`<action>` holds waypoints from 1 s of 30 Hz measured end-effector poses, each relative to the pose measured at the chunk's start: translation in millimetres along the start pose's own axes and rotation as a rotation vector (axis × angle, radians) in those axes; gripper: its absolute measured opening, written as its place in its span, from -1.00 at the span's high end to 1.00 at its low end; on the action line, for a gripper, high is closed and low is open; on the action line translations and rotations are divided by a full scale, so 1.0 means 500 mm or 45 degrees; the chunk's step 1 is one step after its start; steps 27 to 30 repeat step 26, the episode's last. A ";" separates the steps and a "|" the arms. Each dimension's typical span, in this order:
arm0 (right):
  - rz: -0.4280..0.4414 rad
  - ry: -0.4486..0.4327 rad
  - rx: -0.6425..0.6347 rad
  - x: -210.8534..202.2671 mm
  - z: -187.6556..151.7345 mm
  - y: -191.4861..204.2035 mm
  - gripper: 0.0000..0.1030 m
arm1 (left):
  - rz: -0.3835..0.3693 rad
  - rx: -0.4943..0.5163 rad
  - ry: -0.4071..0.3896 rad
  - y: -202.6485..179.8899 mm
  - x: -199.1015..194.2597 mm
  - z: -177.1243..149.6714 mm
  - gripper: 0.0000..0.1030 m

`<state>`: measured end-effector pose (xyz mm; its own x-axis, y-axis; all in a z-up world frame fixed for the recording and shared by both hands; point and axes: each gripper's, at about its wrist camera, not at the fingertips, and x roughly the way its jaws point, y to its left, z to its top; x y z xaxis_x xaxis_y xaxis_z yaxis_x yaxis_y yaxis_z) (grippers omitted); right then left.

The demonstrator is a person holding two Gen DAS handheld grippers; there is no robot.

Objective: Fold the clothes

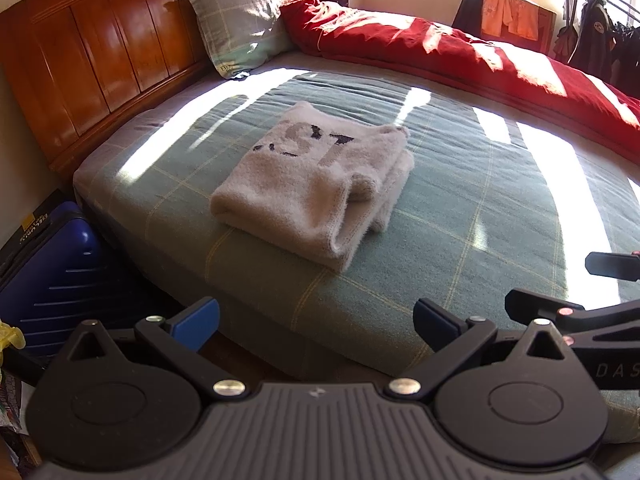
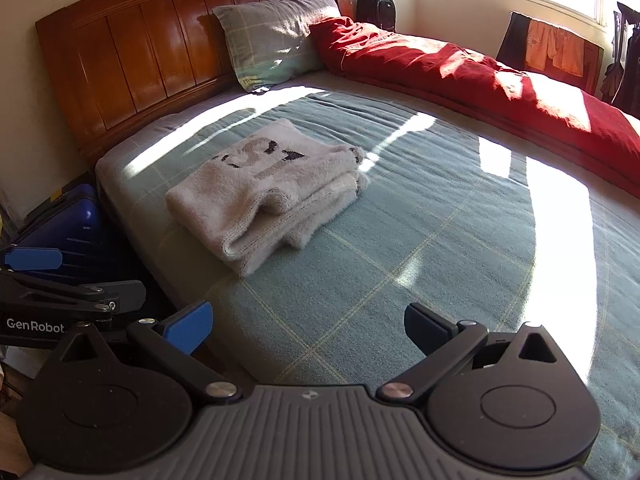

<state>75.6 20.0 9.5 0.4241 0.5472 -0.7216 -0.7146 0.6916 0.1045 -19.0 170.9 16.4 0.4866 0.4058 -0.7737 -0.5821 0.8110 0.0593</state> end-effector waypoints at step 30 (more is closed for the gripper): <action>0.003 0.015 0.008 0.008 -0.007 -0.004 -1.00 | -0.004 -0.008 -0.004 0.003 0.003 0.001 -0.99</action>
